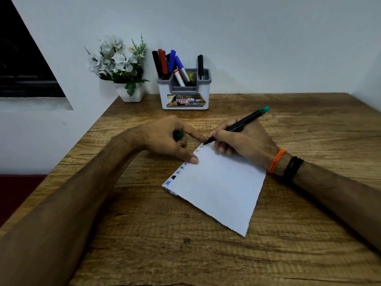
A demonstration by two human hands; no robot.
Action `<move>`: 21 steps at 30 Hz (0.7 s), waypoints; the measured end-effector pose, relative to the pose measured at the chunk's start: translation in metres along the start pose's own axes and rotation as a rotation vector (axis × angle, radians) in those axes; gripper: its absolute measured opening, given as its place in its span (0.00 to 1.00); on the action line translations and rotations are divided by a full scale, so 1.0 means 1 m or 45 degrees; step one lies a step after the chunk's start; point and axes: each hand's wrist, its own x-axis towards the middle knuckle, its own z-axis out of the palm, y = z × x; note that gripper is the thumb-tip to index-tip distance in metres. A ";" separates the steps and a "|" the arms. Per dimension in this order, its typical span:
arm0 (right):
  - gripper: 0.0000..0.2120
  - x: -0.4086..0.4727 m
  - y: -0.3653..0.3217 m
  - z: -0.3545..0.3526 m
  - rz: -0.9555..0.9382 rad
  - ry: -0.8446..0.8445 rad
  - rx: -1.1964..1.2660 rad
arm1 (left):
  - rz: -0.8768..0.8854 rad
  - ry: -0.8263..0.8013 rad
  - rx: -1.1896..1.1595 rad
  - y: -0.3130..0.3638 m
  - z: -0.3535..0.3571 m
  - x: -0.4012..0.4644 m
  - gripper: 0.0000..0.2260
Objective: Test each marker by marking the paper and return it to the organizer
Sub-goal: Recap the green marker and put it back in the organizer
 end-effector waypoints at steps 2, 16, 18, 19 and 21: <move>0.08 0.000 -0.001 -0.001 0.005 0.019 0.114 | -0.010 0.009 -0.012 0.000 0.000 0.000 0.28; 0.04 0.006 -0.014 -0.014 0.044 0.074 0.381 | -0.057 0.448 -0.217 -0.002 -0.002 -0.001 0.08; 0.05 0.006 -0.014 -0.015 0.044 0.057 0.387 | -0.023 0.503 -0.137 0.004 0.000 0.000 0.07; 0.06 0.006 -0.013 -0.015 0.052 0.045 0.394 | 0.000 0.525 -0.127 0.006 0.001 0.000 0.07; 0.08 0.008 -0.012 -0.016 0.064 0.014 0.415 | 0.035 0.545 -0.200 0.008 0.002 0.000 0.08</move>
